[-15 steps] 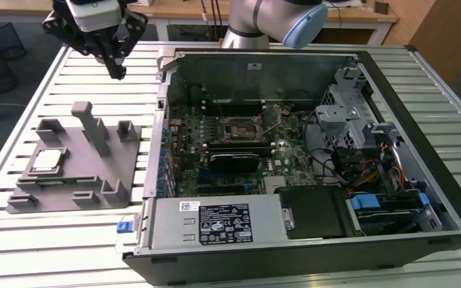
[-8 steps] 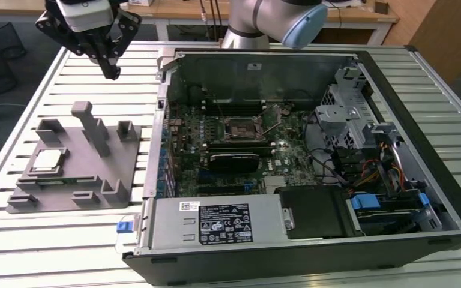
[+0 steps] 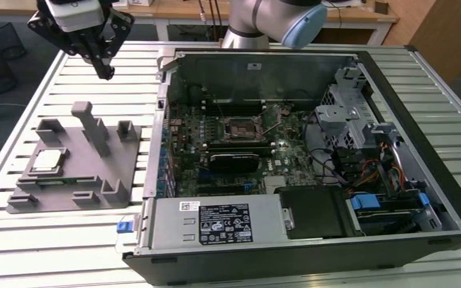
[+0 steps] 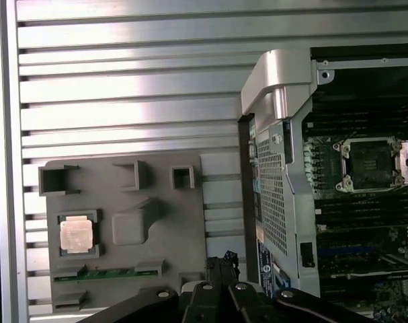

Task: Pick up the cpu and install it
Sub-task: 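Reach for the cpu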

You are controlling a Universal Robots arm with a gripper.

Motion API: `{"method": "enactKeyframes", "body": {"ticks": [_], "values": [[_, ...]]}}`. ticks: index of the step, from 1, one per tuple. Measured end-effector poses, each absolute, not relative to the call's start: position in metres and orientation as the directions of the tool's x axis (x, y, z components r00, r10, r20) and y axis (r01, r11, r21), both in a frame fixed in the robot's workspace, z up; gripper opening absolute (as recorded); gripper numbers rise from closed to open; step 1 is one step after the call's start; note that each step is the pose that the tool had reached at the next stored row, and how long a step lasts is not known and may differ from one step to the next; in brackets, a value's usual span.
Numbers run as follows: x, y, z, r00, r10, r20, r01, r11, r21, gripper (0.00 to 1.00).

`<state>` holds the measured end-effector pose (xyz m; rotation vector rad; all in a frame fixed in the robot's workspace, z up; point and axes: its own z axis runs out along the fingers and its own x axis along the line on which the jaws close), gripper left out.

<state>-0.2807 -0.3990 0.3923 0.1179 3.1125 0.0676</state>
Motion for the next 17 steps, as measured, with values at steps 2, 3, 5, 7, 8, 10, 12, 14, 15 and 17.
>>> {"method": "enactKeyframes", "body": {"ticks": [2, 3, 5, 7, 8, 10, 12, 14, 15, 17], "values": [[-0.283, -0.399, 0.392, -0.997, 0.076, -0.024, 0.075, 0.996, 0.044, 0.11], [-0.284, -0.399, 0.392, -0.997, 0.076, -0.024, 0.075, 0.996, 0.044, 0.11], [-0.287, -0.399, 0.392, -0.997, 0.076, -0.025, 0.075, 0.996, 0.044, 0.11], [-0.289, -0.399, 0.392, -0.997, 0.076, -0.024, 0.075, 0.996, 0.044, 0.11], [-0.291, -0.399, 0.392, -0.997, 0.076, -0.024, 0.075, 0.996, 0.044, 0.11], [-0.293, -0.399, 0.392, -0.997, 0.076, -0.024, 0.075, 0.996, 0.044, 0.11], [-0.296, -0.399, 0.392, -0.997, 0.076, -0.025, 0.075, 0.996, 0.044, 0.11], [-0.298, -0.399, 0.392, -0.997, 0.076, -0.024, 0.075, 0.996, 0.044, 0.11], [-0.300, -0.399, 0.392, -0.997, 0.076, -0.024, 0.075, 0.996, 0.044, 0.11], [-0.302, -0.399, 0.392, -0.997, 0.076, -0.024, 0.075, 0.996, 0.044, 0.11]]}}
